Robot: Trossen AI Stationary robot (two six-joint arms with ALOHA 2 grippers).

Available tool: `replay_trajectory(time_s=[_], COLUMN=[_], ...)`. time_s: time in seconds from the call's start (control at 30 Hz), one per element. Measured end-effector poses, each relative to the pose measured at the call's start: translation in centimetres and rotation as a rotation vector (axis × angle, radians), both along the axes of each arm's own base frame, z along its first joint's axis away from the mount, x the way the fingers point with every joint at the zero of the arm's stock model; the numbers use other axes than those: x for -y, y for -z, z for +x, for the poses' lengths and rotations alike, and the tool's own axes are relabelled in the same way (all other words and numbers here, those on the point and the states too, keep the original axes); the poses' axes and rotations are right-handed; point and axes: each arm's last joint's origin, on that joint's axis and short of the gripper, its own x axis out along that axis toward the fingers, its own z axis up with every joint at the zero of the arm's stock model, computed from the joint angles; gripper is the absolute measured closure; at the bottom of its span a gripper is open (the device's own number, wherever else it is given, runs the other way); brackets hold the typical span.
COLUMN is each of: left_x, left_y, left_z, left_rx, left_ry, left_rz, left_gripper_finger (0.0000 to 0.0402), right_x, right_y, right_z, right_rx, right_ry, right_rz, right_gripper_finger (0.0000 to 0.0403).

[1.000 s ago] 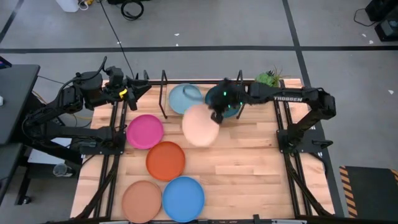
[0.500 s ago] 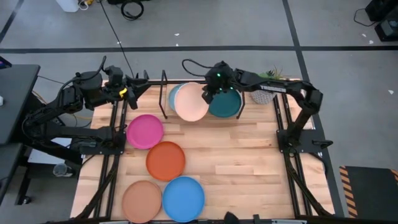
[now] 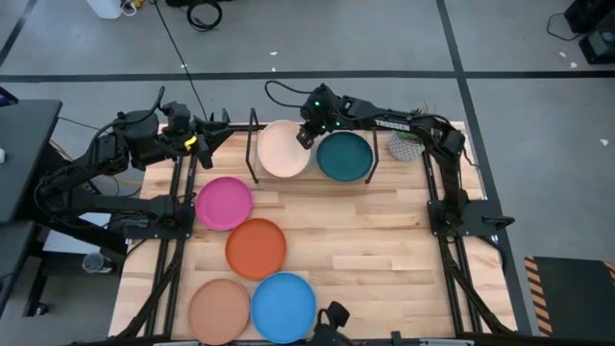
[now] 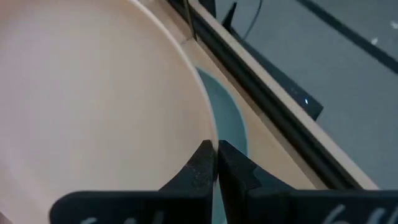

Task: Place and stack plates onto a shelf
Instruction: Stack the white plate on top of the light blue plate on the shelf, then stack the orange plate on top of the dark blue plate on the shelf

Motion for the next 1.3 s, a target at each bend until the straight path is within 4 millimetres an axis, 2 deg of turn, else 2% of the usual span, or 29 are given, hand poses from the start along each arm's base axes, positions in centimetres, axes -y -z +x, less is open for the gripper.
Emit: replay_trajectory(time_s=[0.2,0.4,0.6,0.73,0.83,0.93,1.13,1.3], left_x=[0.0,0.0,0.0,0.0,0.1,0.1,0.1,0.1], left_y=[0.0,0.2,0.2,0.2,0.3,0.4,0.4,0.4], left_z=[0.0,0.0,0.0,0.0,-0.1,-0.1,-0.1,-0.1], left_rx=[-0.001,-0.019,-0.018,-0.014,-0.020,-0.018,-0.018,-0.017], left_ry=[0.011,0.011,0.010,0.010,0.010,0.007,0.008,0.008], left_rz=[-0.002,-0.007,-0.012,-0.027,-0.034,-0.043,-0.043,-0.044], left_gripper_finger=[0.0249,0.0249,0.0249,0.0249,0.0249,0.0249,0.0249,0.0249], right_x=[0.8,0.6,0.3,-0.6,-2.3,-4.8,-10.8,-15.7], right_y=[1.4,1.3,-0.1,-2.0,-3.4,-4.3,-4.2,-3.2], right_z=[0.2,0.1,-0.6,-1.1,-1.2,-0.7,1.4,3.2], right_rx=[-0.067,-0.077,-0.084,-0.077,-0.029,-0.008,-0.026,-0.027], right_ry=[-0.010,-0.049,-0.082,-0.119,-0.233,-0.338,-0.487,-0.583], right_rz=[0.029,0.012,-0.026,-0.064,-0.043,-0.010,0.009,0.034], right_gripper_finger=[0.0365,0.0324,0.0294,0.0291,0.0293,0.0295,0.0295,0.0295])
